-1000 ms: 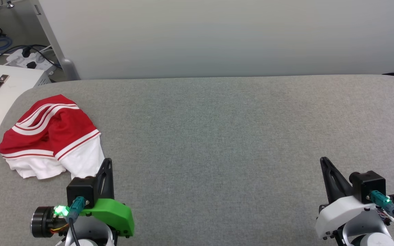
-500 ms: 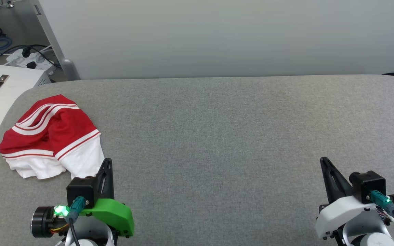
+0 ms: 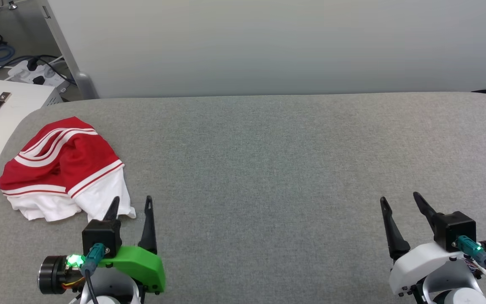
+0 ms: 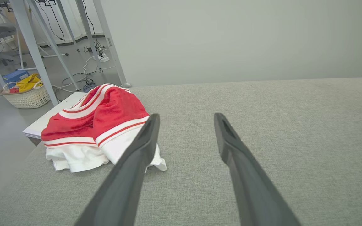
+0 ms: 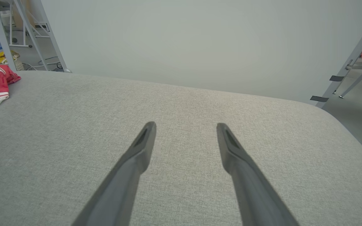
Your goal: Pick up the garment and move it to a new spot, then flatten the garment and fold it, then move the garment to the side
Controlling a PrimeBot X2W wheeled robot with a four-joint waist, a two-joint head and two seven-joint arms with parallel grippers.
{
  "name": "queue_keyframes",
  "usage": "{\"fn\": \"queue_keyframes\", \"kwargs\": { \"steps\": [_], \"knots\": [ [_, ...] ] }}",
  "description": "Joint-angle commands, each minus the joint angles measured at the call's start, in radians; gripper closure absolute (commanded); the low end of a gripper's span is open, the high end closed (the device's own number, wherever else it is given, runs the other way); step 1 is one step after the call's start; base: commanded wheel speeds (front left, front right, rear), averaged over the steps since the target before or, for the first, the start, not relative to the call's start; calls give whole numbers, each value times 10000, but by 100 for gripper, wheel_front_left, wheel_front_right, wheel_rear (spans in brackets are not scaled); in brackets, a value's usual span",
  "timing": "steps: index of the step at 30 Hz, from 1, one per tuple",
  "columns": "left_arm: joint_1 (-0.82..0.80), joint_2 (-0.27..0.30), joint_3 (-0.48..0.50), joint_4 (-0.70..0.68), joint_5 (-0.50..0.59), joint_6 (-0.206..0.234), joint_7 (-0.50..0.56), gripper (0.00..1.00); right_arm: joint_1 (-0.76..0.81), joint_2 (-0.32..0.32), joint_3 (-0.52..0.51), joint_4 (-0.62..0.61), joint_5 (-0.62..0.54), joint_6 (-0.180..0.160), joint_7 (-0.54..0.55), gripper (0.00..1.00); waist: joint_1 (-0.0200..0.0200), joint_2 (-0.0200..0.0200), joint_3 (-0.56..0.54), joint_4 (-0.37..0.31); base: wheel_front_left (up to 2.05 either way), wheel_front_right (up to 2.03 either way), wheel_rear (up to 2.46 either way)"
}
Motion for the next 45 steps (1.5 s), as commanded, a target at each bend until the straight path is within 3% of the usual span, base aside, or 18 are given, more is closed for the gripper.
{"fn": "queue_keyframes", "kwargs": {
  "steps": [1,45],
  "knots": [
    [-1,-2,15,46,-94,9,-83,0,-13,-2,-38,40,44,0,-70,0,0,0,4,0,0,0,0],
    [7,-24,183,436,-1373,-361,-1056,0,-181,-5,-249,121,805,-4,-1029,0,0,0,124,48,0,0,0]
  ]
}}
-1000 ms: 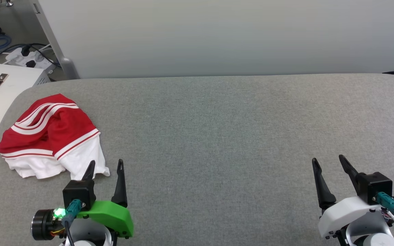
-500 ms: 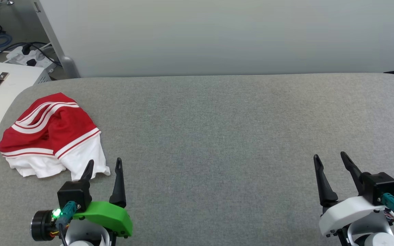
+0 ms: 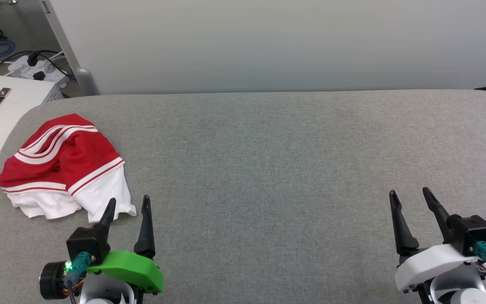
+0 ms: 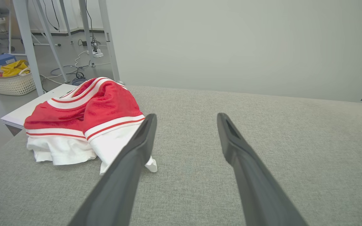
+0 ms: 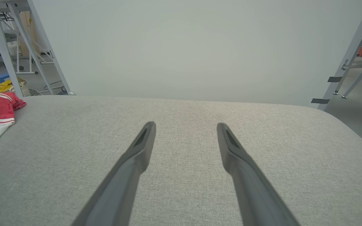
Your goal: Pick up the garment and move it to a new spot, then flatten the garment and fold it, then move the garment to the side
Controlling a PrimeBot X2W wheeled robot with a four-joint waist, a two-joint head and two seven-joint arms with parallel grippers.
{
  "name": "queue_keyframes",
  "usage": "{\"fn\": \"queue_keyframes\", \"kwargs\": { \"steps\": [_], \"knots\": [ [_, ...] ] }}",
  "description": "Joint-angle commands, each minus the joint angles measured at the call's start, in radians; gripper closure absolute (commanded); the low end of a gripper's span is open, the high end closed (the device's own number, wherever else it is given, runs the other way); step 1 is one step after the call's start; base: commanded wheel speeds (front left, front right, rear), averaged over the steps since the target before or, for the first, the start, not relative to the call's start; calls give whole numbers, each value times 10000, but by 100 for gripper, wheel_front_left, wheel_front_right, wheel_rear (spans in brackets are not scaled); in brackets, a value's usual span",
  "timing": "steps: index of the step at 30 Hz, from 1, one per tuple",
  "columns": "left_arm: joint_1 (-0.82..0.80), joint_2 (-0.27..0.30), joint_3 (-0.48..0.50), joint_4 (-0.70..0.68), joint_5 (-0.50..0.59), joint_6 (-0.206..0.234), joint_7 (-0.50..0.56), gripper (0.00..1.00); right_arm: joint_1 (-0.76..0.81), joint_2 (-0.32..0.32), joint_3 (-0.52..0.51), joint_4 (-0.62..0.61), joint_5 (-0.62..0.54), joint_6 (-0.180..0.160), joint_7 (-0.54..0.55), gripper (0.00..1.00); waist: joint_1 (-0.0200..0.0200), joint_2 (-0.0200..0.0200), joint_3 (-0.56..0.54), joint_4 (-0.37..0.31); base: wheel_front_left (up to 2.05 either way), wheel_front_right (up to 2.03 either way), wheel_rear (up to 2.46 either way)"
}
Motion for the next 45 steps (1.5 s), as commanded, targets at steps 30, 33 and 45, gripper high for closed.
{"fn": "queue_keyframes", "kwargs": {
  "steps": [30,33,45],
  "knots": [
    [-139,-38,-2,988,-1146,-297,-717,0,-274,-9,80,595,363,-6,-705,0,0,0,53,516,0,0,0],
    [-99,-40,55,1099,-1288,-302,-818,0,-280,-9,306,610,415,-6,-805,0,0,0,47,990,0,0,0],
    [-83,-46,134,1297,-1549,-421,-1065,0,-219,-10,823,776,573,-7,-1049,0,0,0,-51,2548,0,0,0]
  ]
}}
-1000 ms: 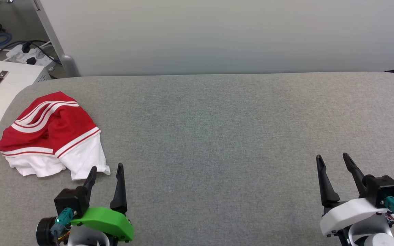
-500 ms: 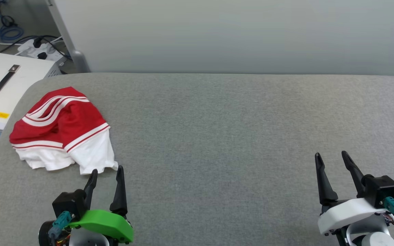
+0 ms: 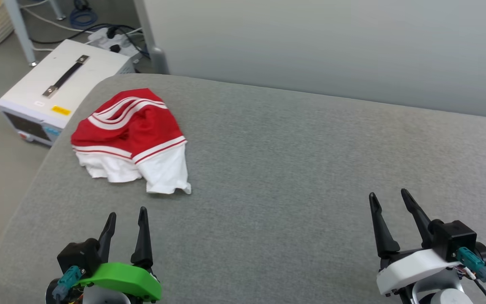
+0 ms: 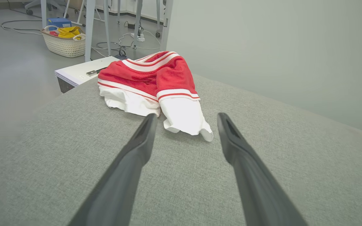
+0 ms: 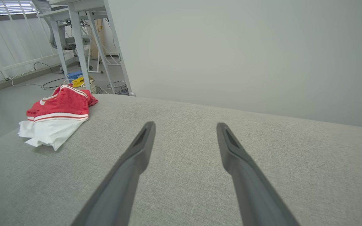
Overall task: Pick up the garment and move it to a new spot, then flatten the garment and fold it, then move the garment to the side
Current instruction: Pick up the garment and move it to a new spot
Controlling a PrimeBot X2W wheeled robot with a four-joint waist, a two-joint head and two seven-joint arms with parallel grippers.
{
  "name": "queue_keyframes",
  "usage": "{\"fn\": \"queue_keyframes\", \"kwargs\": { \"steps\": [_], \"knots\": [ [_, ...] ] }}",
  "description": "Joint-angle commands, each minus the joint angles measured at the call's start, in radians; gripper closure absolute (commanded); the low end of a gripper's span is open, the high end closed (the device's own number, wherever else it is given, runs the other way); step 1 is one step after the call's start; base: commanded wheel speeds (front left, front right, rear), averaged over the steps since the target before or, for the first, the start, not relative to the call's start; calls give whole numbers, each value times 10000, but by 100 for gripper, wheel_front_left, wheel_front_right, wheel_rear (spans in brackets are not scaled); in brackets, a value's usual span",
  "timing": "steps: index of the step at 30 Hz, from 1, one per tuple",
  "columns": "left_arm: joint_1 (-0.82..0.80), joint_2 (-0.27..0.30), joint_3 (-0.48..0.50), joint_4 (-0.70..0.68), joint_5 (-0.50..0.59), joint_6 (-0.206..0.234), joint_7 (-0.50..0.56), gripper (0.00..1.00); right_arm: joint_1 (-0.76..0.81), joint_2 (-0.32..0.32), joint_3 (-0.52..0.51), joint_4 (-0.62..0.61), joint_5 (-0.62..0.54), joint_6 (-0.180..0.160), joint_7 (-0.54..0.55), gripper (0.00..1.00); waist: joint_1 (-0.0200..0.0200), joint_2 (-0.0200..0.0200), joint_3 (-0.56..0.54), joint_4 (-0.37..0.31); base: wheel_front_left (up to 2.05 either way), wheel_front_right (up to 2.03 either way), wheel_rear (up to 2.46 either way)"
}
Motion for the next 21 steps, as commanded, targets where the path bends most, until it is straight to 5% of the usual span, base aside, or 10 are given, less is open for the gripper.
{"fn": "queue_keyframes", "kwargs": {
  "steps": [1,21],
  "knots": [
    [-63,-42,6,68,-105,-84,-105,0,-46,-14,56,42,88,-7,-109,0,0,-1,-75,613,0,0,0],
    [108,-52,-45,511,-179,-387,-522,0,-76,-15,454,267,528,-9,-520,0,0,-1,-152,2474,0,0,0]
  ]
}}
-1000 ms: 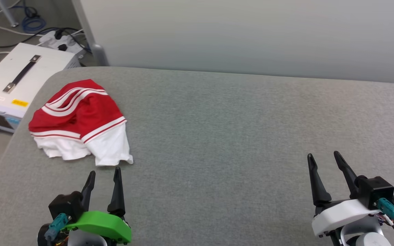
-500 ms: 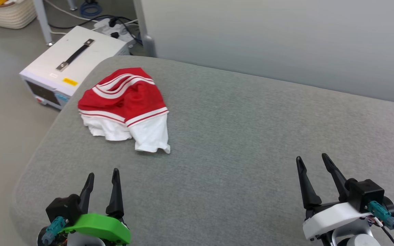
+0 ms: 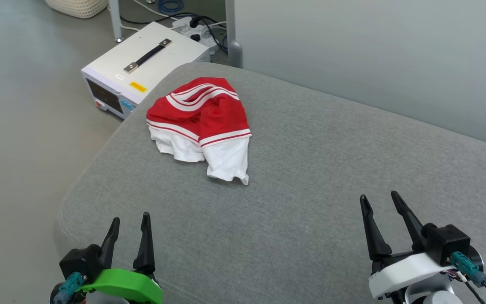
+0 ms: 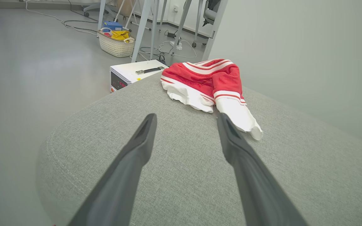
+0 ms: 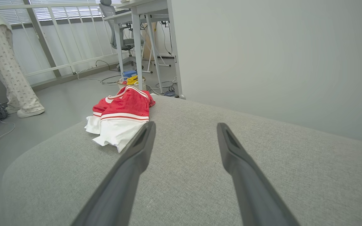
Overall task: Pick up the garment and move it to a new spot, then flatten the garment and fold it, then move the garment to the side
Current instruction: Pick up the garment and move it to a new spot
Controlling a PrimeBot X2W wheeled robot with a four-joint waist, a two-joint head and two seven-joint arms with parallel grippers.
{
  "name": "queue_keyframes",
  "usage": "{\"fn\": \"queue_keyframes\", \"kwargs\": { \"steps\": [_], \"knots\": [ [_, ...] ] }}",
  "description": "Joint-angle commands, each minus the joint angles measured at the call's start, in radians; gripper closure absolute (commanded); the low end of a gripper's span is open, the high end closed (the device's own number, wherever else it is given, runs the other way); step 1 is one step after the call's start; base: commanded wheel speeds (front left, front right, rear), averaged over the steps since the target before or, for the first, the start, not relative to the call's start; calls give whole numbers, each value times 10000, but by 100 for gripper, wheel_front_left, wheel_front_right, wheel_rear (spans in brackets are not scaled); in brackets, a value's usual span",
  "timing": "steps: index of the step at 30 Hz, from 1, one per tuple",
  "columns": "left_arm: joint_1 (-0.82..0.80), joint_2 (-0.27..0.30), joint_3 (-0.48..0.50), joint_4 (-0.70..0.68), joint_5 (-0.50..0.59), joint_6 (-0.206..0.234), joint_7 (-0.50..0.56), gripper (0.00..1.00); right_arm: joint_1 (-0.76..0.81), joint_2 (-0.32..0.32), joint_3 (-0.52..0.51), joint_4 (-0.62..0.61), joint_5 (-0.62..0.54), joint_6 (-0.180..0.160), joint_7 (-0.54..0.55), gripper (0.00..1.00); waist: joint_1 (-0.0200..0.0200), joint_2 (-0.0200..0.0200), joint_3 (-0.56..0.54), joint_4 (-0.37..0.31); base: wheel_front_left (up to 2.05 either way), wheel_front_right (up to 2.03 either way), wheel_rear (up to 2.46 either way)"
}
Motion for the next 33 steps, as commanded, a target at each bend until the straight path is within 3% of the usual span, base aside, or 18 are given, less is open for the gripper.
{"fn": "queue_keyframes", "kwargs": {
  "steps": [1,8,20,22,27,28,33],
  "knots": [
    [91,-52,-17,52,-60,-61,-112,0,-78,-27,4,44,123,-9,-114,0,0,0,14,246,0,0,0],
    [64,-55,-16,228,-458,-150,-243,0,-108,-27,0,89,184,-9,-243,0,0,0,188,515,0,0,0],
    [-1033,47,-329,486,-314,-260,-243,0,-771,-28,-105,-426,-490,-9,-243,0,0,0,1939,-295,0,0,0],
    [-1619,274,-628,786,-408,-276,-243,0,-960,-63,-134,-556,-680,-9,-243,0,0,0,2358,-478,0,0,0],
    [-3681,1532,-1865,1264,-1419,-284,635,0,-1477,-301,-198,-909,-867,-9,-243,0,0,0,3292,-1017,0,0,0],
    [-4536,2088,-2202,1417,-1980,-285,1303,0,-1659,-369,-197,-1040,-892,-9,-243,0,0,0,3605,-1242,0,0,0],
    [-6536,3353,-2880,2121,-3745,-286,3859,0,-2043,-499,-33,-1295,-907,-9,-243,0,0,0,4333,-1870,0,0,0]
  ]
}}
